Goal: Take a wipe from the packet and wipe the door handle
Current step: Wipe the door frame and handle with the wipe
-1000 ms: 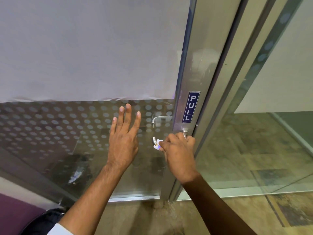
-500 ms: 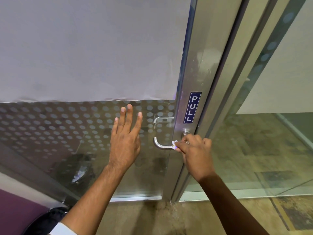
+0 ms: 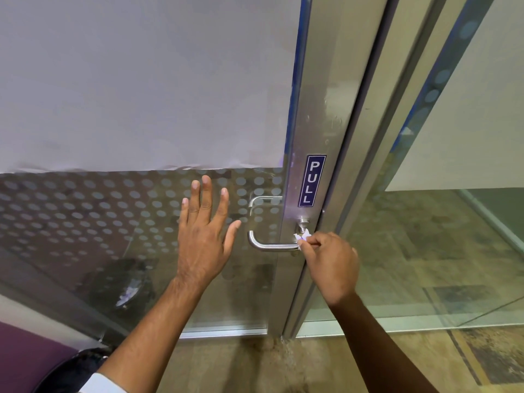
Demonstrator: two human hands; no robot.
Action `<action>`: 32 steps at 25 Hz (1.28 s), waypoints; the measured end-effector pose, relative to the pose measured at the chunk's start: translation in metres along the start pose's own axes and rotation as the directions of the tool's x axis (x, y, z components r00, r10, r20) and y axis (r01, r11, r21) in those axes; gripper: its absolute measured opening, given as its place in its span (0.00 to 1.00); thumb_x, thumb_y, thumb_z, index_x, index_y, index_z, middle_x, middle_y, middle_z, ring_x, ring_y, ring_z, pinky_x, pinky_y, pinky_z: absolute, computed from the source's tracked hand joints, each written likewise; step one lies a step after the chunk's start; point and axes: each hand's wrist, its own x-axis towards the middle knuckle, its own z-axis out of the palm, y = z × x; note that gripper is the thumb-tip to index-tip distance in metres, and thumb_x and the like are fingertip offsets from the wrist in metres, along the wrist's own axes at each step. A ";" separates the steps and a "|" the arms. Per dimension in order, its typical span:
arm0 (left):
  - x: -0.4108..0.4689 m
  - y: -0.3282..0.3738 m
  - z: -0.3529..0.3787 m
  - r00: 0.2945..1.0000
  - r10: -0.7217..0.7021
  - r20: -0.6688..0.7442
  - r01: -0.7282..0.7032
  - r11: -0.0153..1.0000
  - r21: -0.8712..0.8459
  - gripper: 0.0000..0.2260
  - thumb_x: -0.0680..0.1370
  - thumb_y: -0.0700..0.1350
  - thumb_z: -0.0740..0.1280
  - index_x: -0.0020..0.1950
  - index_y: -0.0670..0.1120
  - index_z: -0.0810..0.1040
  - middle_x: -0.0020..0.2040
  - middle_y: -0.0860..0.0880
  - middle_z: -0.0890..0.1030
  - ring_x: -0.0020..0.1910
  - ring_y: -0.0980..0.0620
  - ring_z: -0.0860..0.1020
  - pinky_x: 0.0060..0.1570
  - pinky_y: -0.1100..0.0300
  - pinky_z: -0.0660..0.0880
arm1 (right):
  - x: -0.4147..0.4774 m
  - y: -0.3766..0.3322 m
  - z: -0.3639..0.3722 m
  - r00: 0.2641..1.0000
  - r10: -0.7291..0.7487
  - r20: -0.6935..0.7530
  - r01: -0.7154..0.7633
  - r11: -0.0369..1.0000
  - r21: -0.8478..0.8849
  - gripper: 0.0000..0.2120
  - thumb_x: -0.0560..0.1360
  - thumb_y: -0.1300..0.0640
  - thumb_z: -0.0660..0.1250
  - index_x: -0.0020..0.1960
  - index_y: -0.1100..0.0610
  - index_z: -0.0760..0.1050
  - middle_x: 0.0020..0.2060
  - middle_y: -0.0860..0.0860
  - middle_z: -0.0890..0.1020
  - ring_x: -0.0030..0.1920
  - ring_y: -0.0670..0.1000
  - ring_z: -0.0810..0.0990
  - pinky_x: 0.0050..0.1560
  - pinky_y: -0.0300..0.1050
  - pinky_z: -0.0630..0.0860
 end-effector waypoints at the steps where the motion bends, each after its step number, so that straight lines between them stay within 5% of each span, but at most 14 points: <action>1: 0.000 0.001 0.001 1.000 -0.002 -0.006 0.002 1.000 -0.006 0.33 0.85 0.58 0.63 0.87 0.46 0.58 0.88 0.39 0.47 0.87 0.38 0.46 0.83 0.35 0.54 | 0.005 -0.004 0.001 0.999 0.045 0.009 -0.045 0.999 0.007 0.14 0.76 0.39 0.71 0.41 0.49 0.83 0.38 0.48 0.85 0.41 0.57 0.84 0.45 0.52 0.80; 5: 0.000 0.002 0.004 0.999 -0.008 -0.032 0.007 1.000 -0.023 0.33 0.85 0.59 0.63 0.86 0.45 0.60 0.88 0.37 0.49 0.87 0.37 0.46 0.83 0.33 0.55 | 0.031 -0.016 -0.005 0.971 0.203 0.124 -0.208 0.978 0.024 0.13 0.74 0.42 0.73 0.40 0.51 0.81 0.36 0.50 0.85 0.41 0.59 0.84 0.40 0.49 0.81; 9: 0.002 0.009 0.009 0.998 -0.003 -0.068 -0.002 0.997 -0.078 0.32 0.86 0.57 0.64 0.86 0.46 0.59 0.86 0.32 0.51 0.86 0.32 0.47 0.81 0.28 0.54 | 0.009 -0.015 -0.010 0.989 0.085 0.122 -0.083 0.996 -0.020 0.15 0.76 0.43 0.72 0.40 0.54 0.78 0.37 0.52 0.85 0.41 0.60 0.83 0.38 0.49 0.80; 14: 0.003 0.016 0.014 0.996 -0.053 -0.067 0.051 0.998 -0.029 0.34 0.86 0.58 0.63 0.86 0.43 0.58 0.86 0.30 0.51 0.86 0.30 0.47 0.80 0.27 0.55 | 0.029 -0.010 -0.010 0.979 0.143 0.148 -0.153 0.987 0.056 0.13 0.76 0.44 0.72 0.38 0.50 0.75 0.39 0.51 0.85 0.42 0.59 0.83 0.38 0.48 0.79; 18: 0.004 0.017 0.014 0.996 -0.070 -0.062 0.069 0.997 -0.016 0.34 0.85 0.55 0.65 0.87 0.43 0.58 0.86 0.31 0.51 0.86 0.31 0.46 0.81 0.28 0.56 | 0.014 -0.005 -0.006 0.994 -0.023 0.109 0.021 1.000 0.022 0.11 0.77 0.45 0.70 0.43 0.52 0.78 0.41 0.53 0.82 0.42 0.61 0.82 0.38 0.49 0.76; 24: 0.002 0.019 0.012 0.995 -0.083 -0.062 0.084 0.996 0.008 0.34 0.85 0.51 0.68 0.86 0.43 0.59 0.86 0.32 0.51 0.87 0.37 0.42 0.81 0.30 0.58 | 0.025 -0.002 -0.003 0.992 -0.089 0.088 0.085 0.995 0.048 0.09 0.78 0.49 0.70 0.46 0.55 0.81 0.41 0.56 0.81 0.40 0.62 0.82 0.36 0.48 0.71; 32: 0.000 0.014 -0.001 0.999 -0.050 0.010 0.049 0.997 0.065 0.40 0.78 0.39 0.72 0.87 0.46 0.56 0.87 0.36 0.48 0.87 0.36 0.46 0.80 0.31 0.60 | -0.030 -0.005 0.010 0.961 -0.263 0.086 0.213 0.902 0.376 0.04 0.77 0.52 0.75 0.45 0.52 0.84 0.41 0.49 0.83 0.39 0.50 0.82 0.38 0.46 0.78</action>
